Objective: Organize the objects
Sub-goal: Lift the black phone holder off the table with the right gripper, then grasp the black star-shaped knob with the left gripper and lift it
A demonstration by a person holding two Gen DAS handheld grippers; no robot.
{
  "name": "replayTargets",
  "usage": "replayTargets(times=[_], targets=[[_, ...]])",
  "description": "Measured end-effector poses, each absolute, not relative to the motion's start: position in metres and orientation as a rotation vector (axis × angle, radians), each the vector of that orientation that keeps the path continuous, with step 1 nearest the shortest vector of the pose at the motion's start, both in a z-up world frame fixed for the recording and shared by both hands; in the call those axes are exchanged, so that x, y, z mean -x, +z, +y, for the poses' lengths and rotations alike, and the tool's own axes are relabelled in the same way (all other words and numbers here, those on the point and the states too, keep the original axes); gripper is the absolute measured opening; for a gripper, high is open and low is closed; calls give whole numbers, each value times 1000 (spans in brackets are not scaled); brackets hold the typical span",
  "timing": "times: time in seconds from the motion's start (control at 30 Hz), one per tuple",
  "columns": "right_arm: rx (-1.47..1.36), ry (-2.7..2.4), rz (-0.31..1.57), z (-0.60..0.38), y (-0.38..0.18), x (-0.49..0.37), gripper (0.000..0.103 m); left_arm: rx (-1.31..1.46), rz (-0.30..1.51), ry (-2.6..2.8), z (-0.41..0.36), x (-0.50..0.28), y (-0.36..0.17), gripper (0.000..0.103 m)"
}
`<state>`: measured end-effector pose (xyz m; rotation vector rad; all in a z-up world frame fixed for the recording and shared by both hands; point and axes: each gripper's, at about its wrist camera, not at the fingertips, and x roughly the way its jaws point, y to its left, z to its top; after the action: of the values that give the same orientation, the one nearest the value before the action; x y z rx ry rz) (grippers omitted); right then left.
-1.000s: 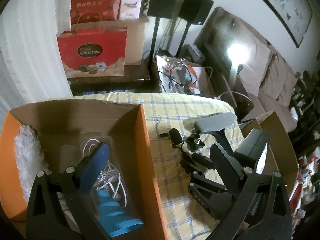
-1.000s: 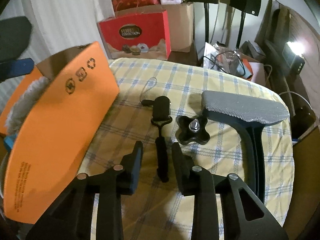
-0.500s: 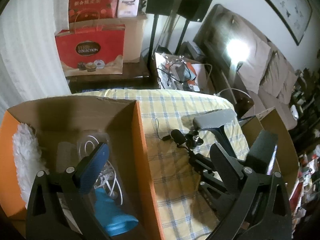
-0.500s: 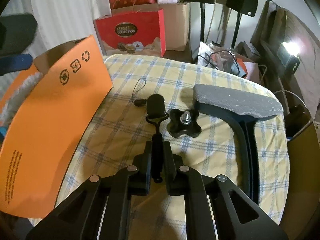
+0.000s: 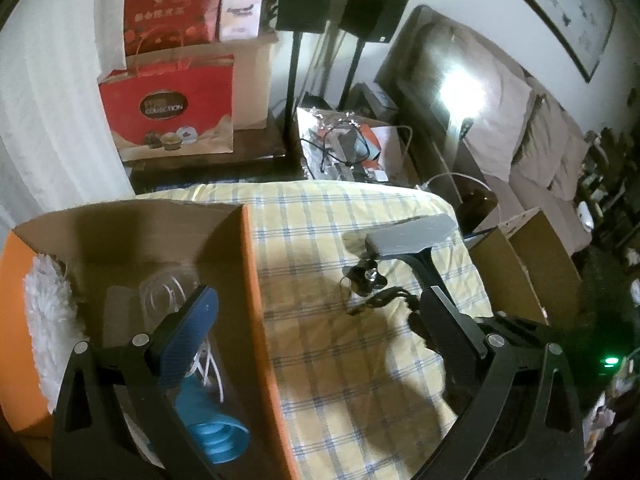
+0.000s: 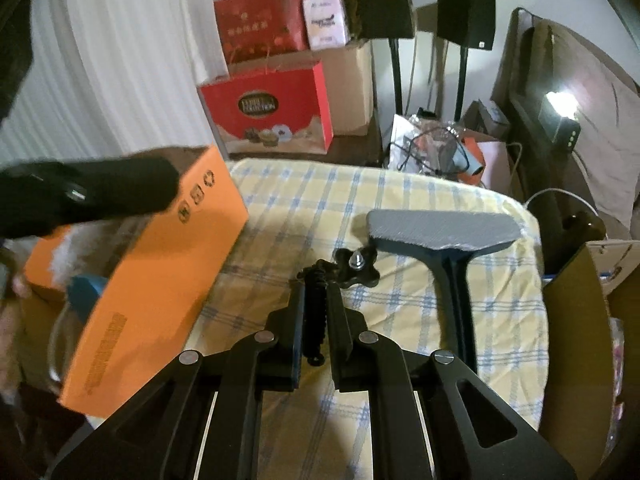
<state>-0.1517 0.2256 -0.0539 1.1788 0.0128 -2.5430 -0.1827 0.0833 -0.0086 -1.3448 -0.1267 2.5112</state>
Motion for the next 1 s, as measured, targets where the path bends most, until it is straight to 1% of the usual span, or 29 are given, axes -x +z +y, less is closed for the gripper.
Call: replayTargets(times=[0.13, 0.27, 0.33, 0.63, 0.83, 0.9, 1.0], targets=[[-1143, -2562, -27, 237, -36, 141, 9, 1353, -102, 2497, 96, 187, -9, 101], [-1118, -2593, -61, 250, -20, 130, 9, 1382, 11, 2468, 118, 191, -15, 101], [-1117, -2604, -76, 256, -16, 126, 9, 1402, 30, 2454, 126, 193, -18, 101], [-1105, -2673, -132, 290, 2, 105, 9, 1517, -17, 2445, 139, 216, -43, 101], [-1079, -2701, -181, 310, 10, 92, 9, 1552, 10, 2439, 158, 226, -60, 101], [-1074, -2710, -193, 315, 12, 90, 9, 1573, 37, 2445, 165, 229, -68, 101], [-1072, -2714, -206, 320, 13, 88, 9, 1573, 131, 2488, 176, 231, -76, 101]])
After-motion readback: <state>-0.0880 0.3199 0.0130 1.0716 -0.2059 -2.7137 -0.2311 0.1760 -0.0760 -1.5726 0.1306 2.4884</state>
